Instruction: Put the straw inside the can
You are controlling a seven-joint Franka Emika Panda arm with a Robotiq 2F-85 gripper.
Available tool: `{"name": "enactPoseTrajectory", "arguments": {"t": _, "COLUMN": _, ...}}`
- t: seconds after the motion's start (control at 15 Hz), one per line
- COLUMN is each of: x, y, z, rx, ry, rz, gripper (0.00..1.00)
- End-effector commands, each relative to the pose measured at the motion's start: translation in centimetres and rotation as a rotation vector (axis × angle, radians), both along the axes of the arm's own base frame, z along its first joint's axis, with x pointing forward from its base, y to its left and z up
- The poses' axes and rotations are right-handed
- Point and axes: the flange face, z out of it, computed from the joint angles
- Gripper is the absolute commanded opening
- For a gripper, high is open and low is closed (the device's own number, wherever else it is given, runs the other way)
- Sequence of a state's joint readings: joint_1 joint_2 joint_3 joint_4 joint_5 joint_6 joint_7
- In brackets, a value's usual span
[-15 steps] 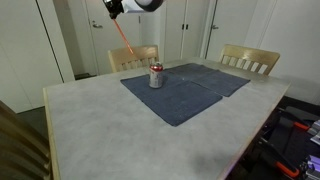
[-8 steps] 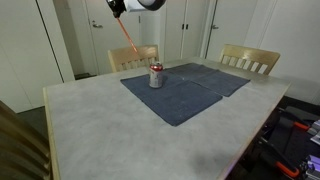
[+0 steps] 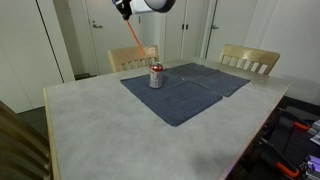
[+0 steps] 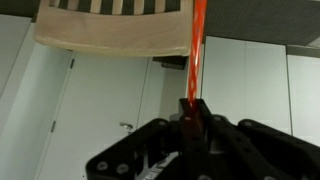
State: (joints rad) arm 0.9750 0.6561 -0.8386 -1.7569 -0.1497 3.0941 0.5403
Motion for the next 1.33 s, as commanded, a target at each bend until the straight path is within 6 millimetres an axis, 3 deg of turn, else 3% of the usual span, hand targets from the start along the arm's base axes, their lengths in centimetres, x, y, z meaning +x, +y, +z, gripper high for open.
{"name": "enactPoseTrajectory", "arguments": {"t": 0.0, "x": -2.8, "y": -1.5, "z": 0.5, "rx": 0.008, "ry": 0.005, "rz": -0.056, "gripper": 0.02}}
{"name": "enactPoseTrajectory", "arguments": {"t": 0.53, "x": -7.0, "y": -3.5, "z": 0.0, "rx": 0.002, "ry": -0.041, "rz": -0.138, "gripper": 0.02}}
{"name": "enactPoseTrajectory", "arguments": {"t": 0.93, "x": -6.7, "y": -7.0, "z": 0.2, "rx": 0.011, "ry": -0.171, "rz": -0.118, "gripper": 0.02}}
{"name": "enactPoseTrajectory", "arguments": {"t": 1.27, "x": -6.2, "y": -8.4, "z": 0.4, "rx": 0.014, "ry": -0.234, "rz": -0.116, "gripper": 0.02}}
